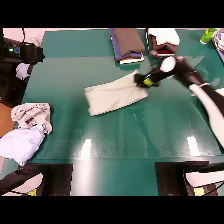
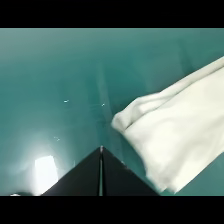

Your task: Fold the shirts.

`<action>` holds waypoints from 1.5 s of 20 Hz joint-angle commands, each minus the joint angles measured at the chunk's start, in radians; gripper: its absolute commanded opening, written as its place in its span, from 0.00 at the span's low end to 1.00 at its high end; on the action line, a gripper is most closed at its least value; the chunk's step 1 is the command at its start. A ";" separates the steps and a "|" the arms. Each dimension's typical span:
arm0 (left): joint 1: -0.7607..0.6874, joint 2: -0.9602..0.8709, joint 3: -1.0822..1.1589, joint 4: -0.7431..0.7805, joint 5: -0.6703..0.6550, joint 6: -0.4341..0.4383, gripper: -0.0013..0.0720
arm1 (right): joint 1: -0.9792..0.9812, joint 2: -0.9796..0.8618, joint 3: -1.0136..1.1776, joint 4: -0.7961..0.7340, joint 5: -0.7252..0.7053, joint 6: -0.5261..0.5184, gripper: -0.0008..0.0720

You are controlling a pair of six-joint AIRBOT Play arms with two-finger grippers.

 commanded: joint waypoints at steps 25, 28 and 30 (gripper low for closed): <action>0.000 0.000 0.000 -0.210 0.027 -0.009 0.05 | -0.935 0.238 0.316 -0.022 0.057 -0.163 0.03; 0.000 0.000 -0.001 -0.210 0.011 -0.007 0.05 | -0.936 0.238 0.372 -0.023 0.123 -0.202 0.03; 0.000 0.000 -0.002 -0.210 0.001 -0.007 0.05 | -0.953 0.241 0.375 -0.024 0.181 -0.220 0.03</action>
